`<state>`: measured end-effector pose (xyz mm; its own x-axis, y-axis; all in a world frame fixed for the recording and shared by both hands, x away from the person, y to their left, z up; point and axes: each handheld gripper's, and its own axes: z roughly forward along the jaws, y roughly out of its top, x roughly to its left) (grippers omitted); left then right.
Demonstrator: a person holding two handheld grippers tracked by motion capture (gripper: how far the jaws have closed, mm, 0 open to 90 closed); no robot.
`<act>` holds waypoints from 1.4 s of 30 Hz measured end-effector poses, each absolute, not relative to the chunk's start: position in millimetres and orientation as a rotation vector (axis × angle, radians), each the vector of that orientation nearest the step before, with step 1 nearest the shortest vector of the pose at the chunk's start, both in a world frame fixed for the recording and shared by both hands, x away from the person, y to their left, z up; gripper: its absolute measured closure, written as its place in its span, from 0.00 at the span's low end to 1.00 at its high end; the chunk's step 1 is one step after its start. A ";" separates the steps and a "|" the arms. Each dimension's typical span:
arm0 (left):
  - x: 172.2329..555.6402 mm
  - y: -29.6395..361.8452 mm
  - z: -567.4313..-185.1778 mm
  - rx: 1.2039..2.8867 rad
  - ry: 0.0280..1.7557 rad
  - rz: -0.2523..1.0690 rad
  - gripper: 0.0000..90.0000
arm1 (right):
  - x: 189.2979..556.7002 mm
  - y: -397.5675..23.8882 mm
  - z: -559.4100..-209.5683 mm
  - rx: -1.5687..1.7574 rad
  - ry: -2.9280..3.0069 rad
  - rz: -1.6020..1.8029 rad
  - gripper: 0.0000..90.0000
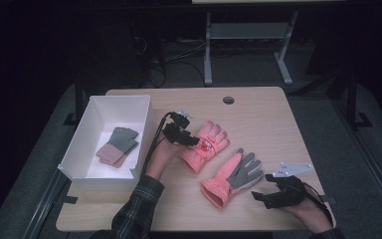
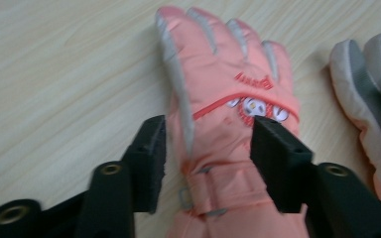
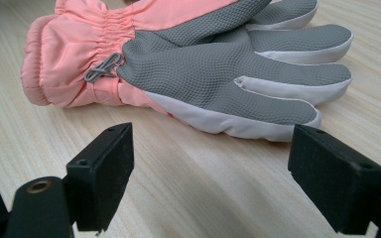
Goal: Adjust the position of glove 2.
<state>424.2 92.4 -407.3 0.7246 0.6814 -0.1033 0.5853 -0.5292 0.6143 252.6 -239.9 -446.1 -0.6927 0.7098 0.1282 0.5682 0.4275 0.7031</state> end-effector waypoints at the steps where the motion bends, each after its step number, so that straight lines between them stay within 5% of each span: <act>1: 424.1 89.5 -407.0 2.278 0.946 0.200 0.50 | 252.4 -239.9 -446.1 1.129 2.491 1.115 0.20; 8: 433.7 70.5 -414.2 2.332 0.903 0.222 0.38 | 251.9 -240.3 -445.5 1.129 2.486 1.122 0.20; 15: 440.5 62.0 -435.9 2.415 0.899 0.214 0.38 | 252.0 -240.8 -445.6 1.129 2.486 1.122 0.20; 20: 440.8 64.0 -437.1 2.407 0.897 0.185 0.51 | 252.1 -241.0 -445.7 1.130 2.486 1.122 0.20; 27: 441.6 70.4 -432.1 2.378 0.899 0.156 0.82 | 251.9 -240.3 -445.8 1.128 2.488 1.120 0.20; 42: 428.4 78.6 -391.0 2.334 0.863 0.053 0.86 | 251.7 -239.9 -445.6 1.135 2.486 1.127 0.23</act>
